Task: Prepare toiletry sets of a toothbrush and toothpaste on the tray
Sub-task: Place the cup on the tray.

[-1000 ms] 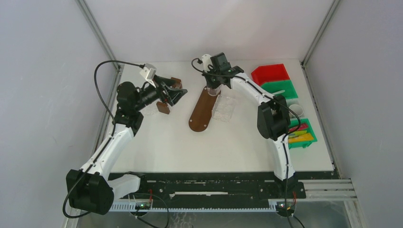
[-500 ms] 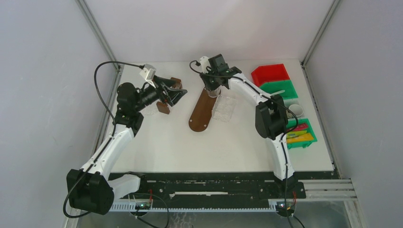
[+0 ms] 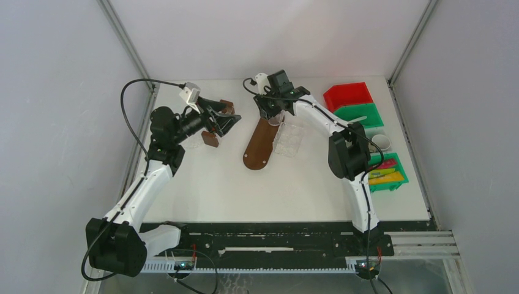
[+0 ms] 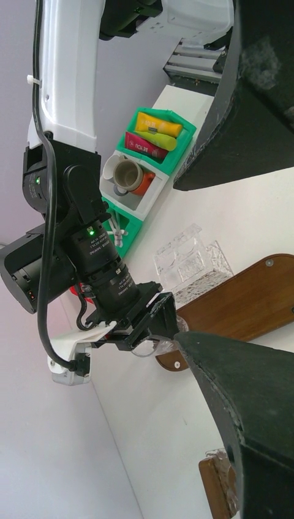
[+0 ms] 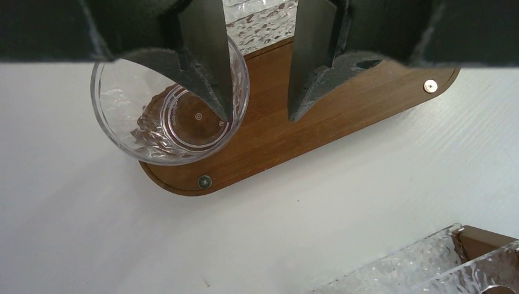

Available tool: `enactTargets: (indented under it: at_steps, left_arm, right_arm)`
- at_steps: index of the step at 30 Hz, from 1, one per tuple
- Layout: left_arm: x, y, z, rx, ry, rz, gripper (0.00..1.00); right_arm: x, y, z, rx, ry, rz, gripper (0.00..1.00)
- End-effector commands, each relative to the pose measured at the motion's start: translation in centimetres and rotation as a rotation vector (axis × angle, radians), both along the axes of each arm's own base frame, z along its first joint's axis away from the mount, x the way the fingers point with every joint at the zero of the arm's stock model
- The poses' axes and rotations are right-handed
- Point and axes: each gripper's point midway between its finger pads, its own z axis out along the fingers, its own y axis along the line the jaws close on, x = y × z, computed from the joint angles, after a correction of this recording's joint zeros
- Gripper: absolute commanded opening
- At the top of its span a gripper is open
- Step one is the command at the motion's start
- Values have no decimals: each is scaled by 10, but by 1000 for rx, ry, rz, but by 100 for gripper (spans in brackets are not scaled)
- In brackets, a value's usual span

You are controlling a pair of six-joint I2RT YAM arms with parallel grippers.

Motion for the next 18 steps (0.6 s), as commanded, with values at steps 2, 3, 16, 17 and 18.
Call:
enactTargets:
  at_steps: [2, 3, 16, 17, 18]
  left_arm:
    - [-7, 1, 6, -16, -31, -17, 89]
    - [-7, 0, 6, -16, -33, -19, 89]
    - [-7, 0, 5, -17, -30, -21, 89]
    - [-7, 0, 5, -17, -30, -19, 89]
    - [-7, 0, 5, -17, -30, -20, 89]
  right_arm:
    - [6, 13, 56, 90, -100, 6, 44]
    - [6, 13, 55, 90, -99, 5, 44]
    - [10, 19, 60, 113, -109, 15, 34]
    - [11, 19, 60, 111, -108, 14, 34]
    - [11, 19, 61, 113, -109, 12, 34]
